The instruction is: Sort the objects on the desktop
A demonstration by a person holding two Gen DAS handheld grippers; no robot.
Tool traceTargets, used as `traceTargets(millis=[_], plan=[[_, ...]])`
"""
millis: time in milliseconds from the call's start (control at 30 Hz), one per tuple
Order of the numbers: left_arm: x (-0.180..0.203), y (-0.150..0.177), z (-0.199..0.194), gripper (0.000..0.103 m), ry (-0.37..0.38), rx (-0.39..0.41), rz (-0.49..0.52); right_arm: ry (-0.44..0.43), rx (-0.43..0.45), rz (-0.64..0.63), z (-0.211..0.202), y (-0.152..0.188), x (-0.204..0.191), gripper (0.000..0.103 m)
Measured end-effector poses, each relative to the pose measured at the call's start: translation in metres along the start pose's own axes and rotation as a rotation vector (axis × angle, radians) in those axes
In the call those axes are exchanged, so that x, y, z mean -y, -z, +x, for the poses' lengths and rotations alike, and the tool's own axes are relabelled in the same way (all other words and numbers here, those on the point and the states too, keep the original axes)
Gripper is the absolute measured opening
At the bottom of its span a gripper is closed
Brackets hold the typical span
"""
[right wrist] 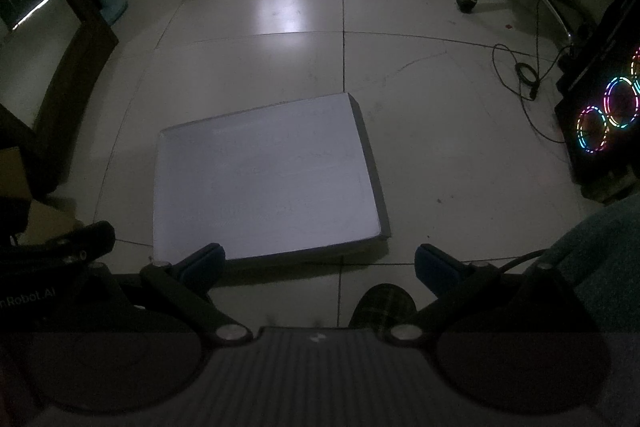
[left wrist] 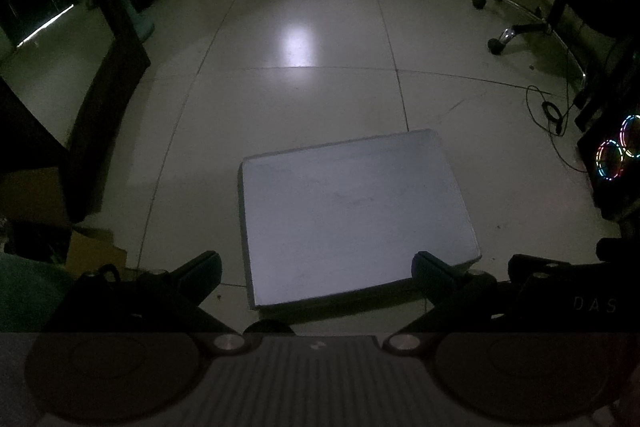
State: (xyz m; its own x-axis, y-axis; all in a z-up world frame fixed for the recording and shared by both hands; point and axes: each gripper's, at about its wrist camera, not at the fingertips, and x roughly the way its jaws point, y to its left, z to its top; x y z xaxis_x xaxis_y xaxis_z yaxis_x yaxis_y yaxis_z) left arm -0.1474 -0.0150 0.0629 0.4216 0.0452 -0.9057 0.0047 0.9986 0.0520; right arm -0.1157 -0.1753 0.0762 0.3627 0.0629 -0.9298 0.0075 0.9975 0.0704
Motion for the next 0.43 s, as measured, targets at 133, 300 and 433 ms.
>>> traceTargets(millis=[133,300,433], plan=[[-0.0015,0.0001,0.0025,0.103,-0.011,-0.01,0.007,-0.003,0.001,0.006,0.0004,-0.0013,0.0008,0.103],[0.0012,-0.0012,0.0027,0.103,-0.016,-0.005,0.005,-0.006,0.002,0.009,0.0004,-0.0014,0.0022,0.103],[0.0009,-0.0017,0.0015,0.103,-0.007,0.008,-0.001,-0.009,0.003,0.011,0.0004,-0.0017,0.0024,0.103]])
